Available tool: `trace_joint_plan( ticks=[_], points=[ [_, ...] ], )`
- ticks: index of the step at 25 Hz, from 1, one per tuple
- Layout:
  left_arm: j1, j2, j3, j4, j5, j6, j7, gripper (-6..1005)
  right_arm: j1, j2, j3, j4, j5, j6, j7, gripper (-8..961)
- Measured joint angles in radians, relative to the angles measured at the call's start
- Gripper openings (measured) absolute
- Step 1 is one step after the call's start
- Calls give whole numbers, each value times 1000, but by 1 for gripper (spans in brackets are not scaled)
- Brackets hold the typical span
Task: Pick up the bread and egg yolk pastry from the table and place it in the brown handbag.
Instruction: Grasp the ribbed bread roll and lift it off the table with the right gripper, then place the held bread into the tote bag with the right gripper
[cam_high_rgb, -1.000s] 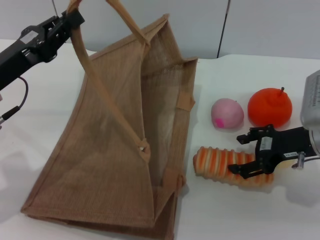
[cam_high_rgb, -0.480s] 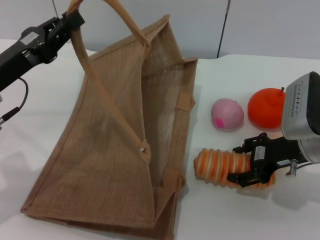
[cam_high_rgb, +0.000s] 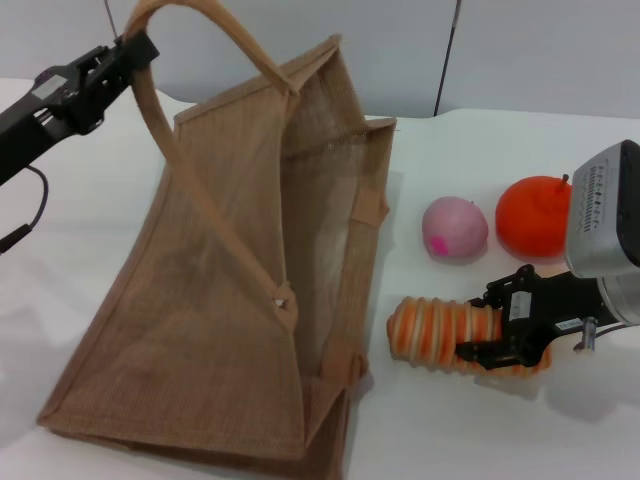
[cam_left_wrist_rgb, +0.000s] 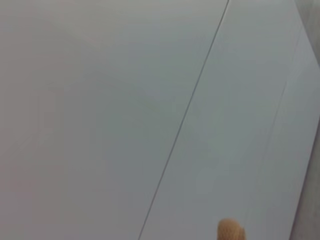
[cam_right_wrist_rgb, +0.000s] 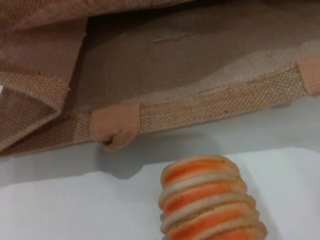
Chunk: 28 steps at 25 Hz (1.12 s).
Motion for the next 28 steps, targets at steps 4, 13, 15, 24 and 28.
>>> trace_joint_plan(
  ticks=[4,13,15,24,28],
  points=[
    [4,-3,-19,0,-2,-2,2,122,-21,0,0,-37,2,-2,-4,596],
    [7,-1,-18,-1,4,-5,0,122,-79,-1,20,-172,22,-69,1,510],
    [7,0,-14,-1,4,-6,-1,122,-88,-2,35,-206,32,-91,1,500],
    [-5,2,-10,-1,27,-65,-6,122,-105,-1,69,-421,62,-122,36,446],
    [-24,2,-10,-1,39,-96,-21,122,-89,0,-15,-469,92,-89,47,415]
  ],
)
